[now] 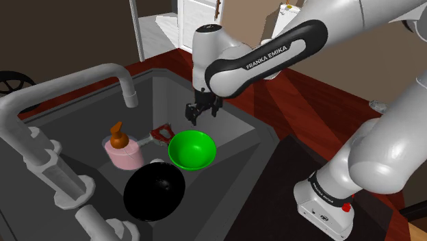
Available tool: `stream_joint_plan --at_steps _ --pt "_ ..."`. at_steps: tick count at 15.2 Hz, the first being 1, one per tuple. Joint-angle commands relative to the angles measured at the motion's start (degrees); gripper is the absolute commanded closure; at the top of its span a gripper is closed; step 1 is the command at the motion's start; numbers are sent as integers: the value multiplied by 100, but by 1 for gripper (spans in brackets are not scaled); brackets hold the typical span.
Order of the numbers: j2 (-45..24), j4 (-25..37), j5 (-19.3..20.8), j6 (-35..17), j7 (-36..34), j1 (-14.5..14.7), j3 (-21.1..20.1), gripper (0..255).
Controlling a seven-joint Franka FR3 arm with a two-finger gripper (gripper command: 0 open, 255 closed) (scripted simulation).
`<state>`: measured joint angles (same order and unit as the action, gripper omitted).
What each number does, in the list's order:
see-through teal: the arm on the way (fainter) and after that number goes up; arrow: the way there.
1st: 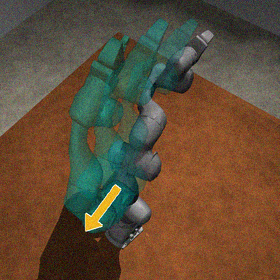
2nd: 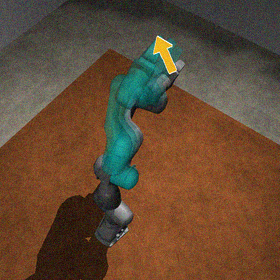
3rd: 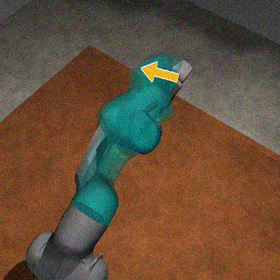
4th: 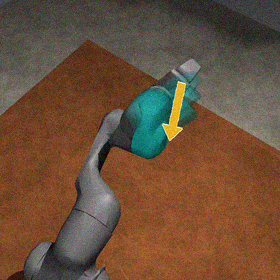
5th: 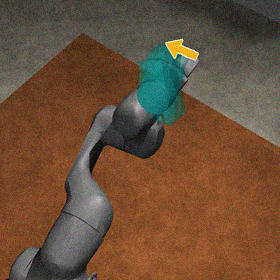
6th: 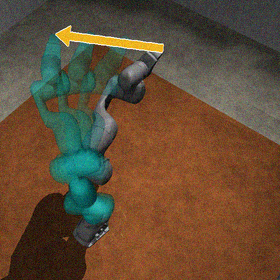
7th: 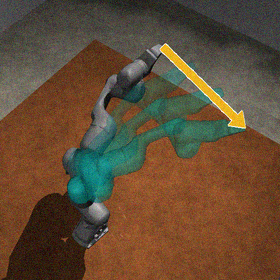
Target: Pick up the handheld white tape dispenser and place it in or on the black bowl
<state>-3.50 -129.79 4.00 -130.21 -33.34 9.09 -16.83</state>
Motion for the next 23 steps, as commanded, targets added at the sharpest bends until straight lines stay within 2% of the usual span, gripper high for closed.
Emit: stream_joint_plan --at_steps 1,12,19,23 --pt "-463 304 198 -127 -215 76 -37 0" --pt "-2803 2352 1073 -243 -1175 901 75 0" --pt "-3166 2328 1216 -623 -1264 961 186 0" --pt "-3197 2329 1227 -653 -1271 966 196 0"
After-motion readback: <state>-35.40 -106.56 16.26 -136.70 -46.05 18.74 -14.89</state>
